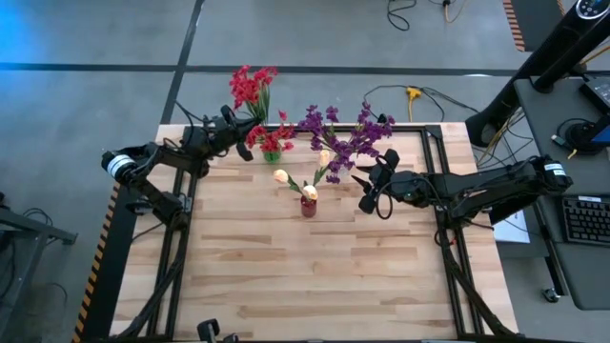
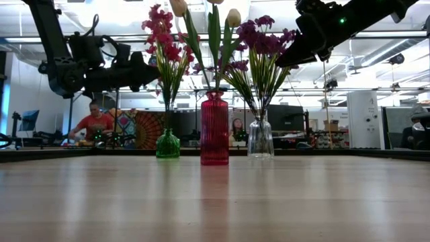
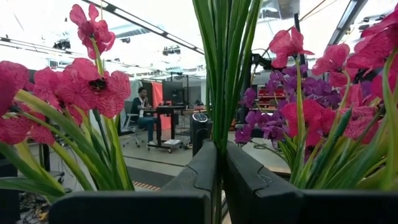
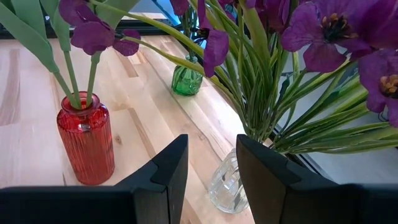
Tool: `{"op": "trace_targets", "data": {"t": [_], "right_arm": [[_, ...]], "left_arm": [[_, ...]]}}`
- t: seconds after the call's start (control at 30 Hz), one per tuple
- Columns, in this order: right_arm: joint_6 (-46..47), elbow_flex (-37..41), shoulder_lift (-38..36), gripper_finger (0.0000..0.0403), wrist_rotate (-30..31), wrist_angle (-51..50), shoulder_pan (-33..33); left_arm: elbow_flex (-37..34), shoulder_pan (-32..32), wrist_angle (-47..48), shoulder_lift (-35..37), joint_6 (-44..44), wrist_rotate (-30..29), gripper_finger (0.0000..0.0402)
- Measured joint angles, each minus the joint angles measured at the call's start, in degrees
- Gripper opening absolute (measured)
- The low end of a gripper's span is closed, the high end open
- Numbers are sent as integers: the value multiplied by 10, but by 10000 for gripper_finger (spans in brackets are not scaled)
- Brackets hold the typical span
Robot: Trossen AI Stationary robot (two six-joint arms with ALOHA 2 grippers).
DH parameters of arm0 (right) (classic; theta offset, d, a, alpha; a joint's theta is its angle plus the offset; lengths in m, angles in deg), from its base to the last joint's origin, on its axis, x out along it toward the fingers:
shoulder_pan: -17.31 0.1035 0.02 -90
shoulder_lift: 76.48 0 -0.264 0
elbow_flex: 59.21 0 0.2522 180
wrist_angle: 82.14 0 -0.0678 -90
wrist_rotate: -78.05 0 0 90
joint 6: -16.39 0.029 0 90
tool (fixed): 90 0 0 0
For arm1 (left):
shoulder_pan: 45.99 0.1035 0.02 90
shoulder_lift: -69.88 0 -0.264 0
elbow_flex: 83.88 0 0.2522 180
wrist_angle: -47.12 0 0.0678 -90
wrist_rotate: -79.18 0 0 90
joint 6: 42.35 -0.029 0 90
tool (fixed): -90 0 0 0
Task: Sort flowers into vase by color
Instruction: Put the red flowers into the green vase
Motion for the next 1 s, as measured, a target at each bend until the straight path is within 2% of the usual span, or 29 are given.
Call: {"op": "trace_targets", "data": {"t": [1.0], "right_arm": [[0, 0, 0, 128, 0, 0, 0]], "left_arm": [[0, 0, 9, 0, -5, 0, 0]]}}
